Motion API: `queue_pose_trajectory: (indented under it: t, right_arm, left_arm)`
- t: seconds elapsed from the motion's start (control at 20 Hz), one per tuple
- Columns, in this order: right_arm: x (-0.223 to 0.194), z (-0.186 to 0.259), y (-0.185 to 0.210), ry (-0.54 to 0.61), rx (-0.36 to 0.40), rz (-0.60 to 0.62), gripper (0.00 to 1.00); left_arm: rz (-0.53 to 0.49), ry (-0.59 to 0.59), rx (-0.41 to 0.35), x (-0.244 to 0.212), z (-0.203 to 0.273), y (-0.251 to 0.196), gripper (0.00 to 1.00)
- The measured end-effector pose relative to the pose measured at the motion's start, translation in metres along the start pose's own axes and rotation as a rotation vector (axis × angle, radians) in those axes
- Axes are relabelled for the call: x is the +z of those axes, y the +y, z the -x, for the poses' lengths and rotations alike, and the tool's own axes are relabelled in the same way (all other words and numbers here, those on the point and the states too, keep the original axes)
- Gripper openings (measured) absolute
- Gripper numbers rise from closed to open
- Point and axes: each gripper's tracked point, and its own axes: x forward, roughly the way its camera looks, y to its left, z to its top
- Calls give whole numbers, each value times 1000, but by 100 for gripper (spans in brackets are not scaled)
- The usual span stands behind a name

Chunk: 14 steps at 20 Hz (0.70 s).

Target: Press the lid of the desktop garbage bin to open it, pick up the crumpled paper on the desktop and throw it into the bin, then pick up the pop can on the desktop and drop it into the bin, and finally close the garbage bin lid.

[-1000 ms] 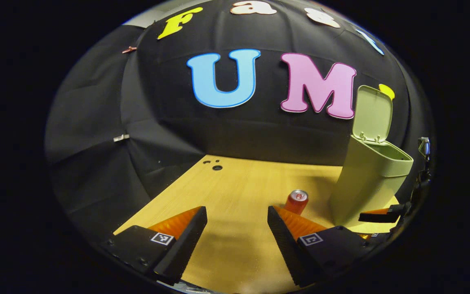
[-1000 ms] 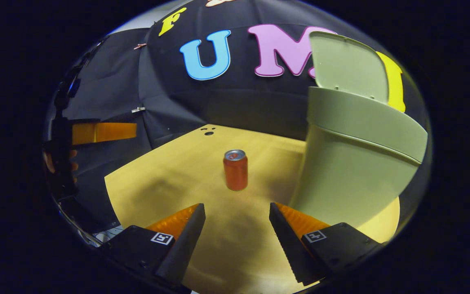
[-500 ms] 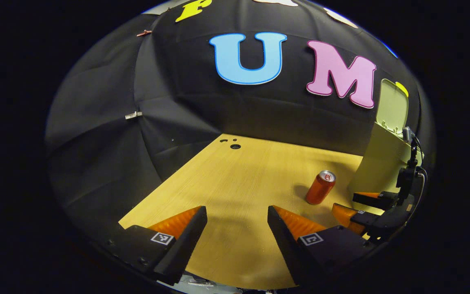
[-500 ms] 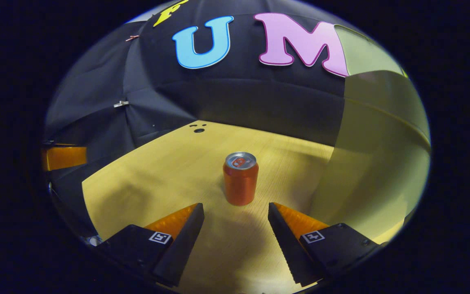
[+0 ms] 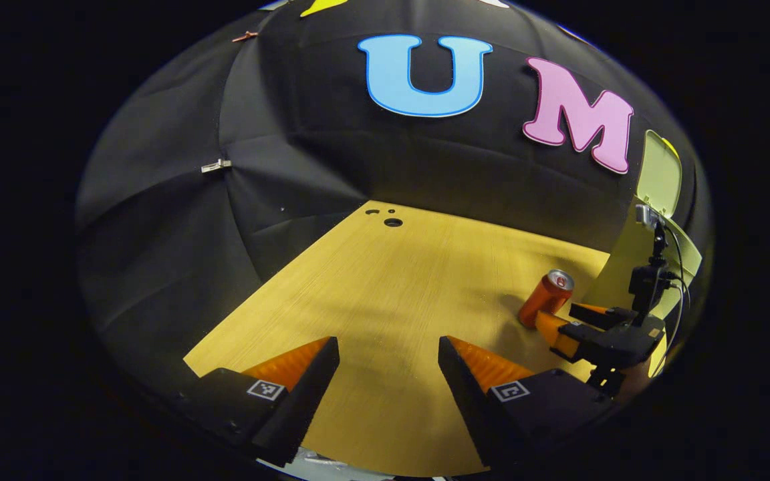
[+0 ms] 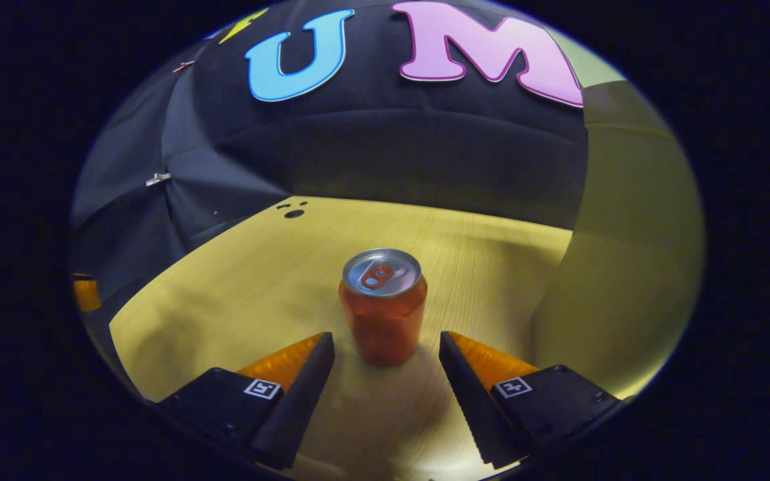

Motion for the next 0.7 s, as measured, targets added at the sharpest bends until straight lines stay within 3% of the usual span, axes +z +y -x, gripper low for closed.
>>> queue_pose_trajectory:
  t: [0.4,0.7]
  right_arm:
    - [9,-31,-3,-12,-30,-26,99]
    - [13,-42,6,-16,-8,-36,99]
  left_arm:
    - [16,24,-10,-2,-16,0,96]
    - [29,42,-3,-7,-19,0,96]
